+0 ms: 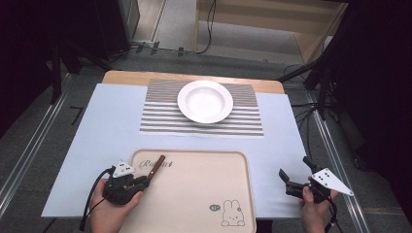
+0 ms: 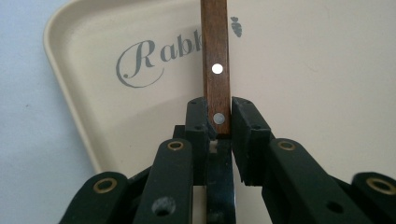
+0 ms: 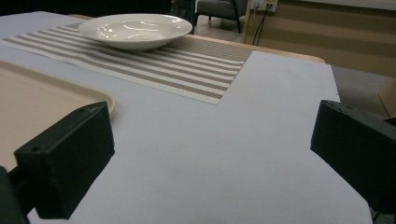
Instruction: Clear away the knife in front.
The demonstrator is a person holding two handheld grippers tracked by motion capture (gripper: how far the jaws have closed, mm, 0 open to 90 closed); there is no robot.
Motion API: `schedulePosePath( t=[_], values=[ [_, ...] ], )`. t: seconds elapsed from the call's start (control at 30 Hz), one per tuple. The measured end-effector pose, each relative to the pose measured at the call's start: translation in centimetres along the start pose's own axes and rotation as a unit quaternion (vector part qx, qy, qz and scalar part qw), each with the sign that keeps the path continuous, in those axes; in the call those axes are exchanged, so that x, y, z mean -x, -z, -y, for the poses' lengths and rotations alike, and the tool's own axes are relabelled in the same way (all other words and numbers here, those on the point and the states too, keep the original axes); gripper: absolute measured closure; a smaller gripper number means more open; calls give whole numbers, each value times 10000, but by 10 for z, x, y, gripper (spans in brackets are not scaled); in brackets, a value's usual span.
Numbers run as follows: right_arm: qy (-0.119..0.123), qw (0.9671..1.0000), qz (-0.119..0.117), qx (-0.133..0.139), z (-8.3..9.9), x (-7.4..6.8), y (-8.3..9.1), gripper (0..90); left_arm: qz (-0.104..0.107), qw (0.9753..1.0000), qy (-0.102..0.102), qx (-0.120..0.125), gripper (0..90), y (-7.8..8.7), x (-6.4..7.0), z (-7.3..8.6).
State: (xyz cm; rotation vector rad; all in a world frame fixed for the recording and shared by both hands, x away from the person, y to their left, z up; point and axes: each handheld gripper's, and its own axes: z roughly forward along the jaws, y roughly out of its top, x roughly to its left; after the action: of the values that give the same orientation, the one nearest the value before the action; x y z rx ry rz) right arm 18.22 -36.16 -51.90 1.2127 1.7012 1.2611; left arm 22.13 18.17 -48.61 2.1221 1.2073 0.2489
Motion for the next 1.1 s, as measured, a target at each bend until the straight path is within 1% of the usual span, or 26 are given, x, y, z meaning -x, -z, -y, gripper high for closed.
schedulePosePath(
  t=[0.1, 0.17, 0.2, 0.27, 0.33, 0.37, 0.4, 0.47, 0.5, 0.53, 0.57, 0.6, 0.63, 0.67, 0.7, 0.73, 0.8, 0.87, 0.97, 1.03, 1.1],
  values=[
    [11, 10000, 1, -12, 0, 0, 0, 0, -77, 10000, -5, -39, 771, -1, 0, 2],
    [9, 10000, 15, -12, 0, 0, 0, 0, -102, 9999, 33, -77, 770, -3, 0, 4],
    [9, 10000, 15, -12, 0, 0, 0, 0, -105, 9999, 46, -46, 770, -3, 0, 4],
    [0, 10000, 15, -6, 0, 0, 0, 0, -108, 9999, 43, -75, 769, -3, 0, 4],
    [16, 10000, 14, -9, 0, 0, -1, 0, -50, 9999, 26, -116, 765, -3, 0, 4],
    [7, 10000, 22, -7, 0, 0, -1, 0, -1, 9999, 110, -31, 700, -2, -2, 3],
    [7, 10000, 22, -7, 0, 0, -1, 0, -1, 9999, 110, -31, 670, -2, -2, 3],
    [-31, 10000, 25, -12, 0, 0, 0, 0, 38, 9998, 172, 110, 659, 1, -4, -1],
    [-29, 10000, 25, 0, 0, 0, 0, 0, 67, 9995, 199, 216, 672, 4, -4, -4],
    [-29, 10000, 25, 0, 0, 0, 0, 0, 131, 9993, 183, 310, 672, 7, -4, -7],
    [-31, 10000, 26, -4, 0, 0, 0, 0, 203, 9990, 135, 378, 716, 8, -3, -10],
    [10, 10000, 24, -11, 0, 0, -1, 0, 365, 9984, 3, 431, 814, 8, 1, -17],
    [10, 10000, 24, -11, 0, 0, -1, 0, 365, 9984, 3, 431, 854, 8, 1, -17],
    [14, 10000, 24, -13, 0, 0, -1, 0, 407, 9982, -65, 430, 854, 7, 3, -19],
    [-8, 10000, 27, -11, 0, 0, 0, 0, 490, 9979, -210, 365, 899, 1, 7, -23],
    [-8, 10000, 27, -11, 0, 0, 0, 0, 490, 9979, -210, 365, 900, 1, 7, -23],
    [-17, 10000, 23, -6, 0, 0, 0, 0, 469, 9980, -343, 237, 900, -7, 9, -26],
    [-5, 10000, 27, -12, 0, 0, -1, 0, 454, 9981, -386, 123, 900, -15, 9, -28],
    [1, 10000, 22, -11, 0, 0, 0, 0, 262, 9985, -475, -73, 900, -26, 9, -28],
    [1, 10000, 21, -12, 0, 0, 0, 0, 224, 9986, -457, -110, 900, -28, 7, -27],
    [2, 10000, 19, -18, 0, 0, 0, 0, 118, 9985, -509, -158, 900, -28, 5, -25]
  ],
)
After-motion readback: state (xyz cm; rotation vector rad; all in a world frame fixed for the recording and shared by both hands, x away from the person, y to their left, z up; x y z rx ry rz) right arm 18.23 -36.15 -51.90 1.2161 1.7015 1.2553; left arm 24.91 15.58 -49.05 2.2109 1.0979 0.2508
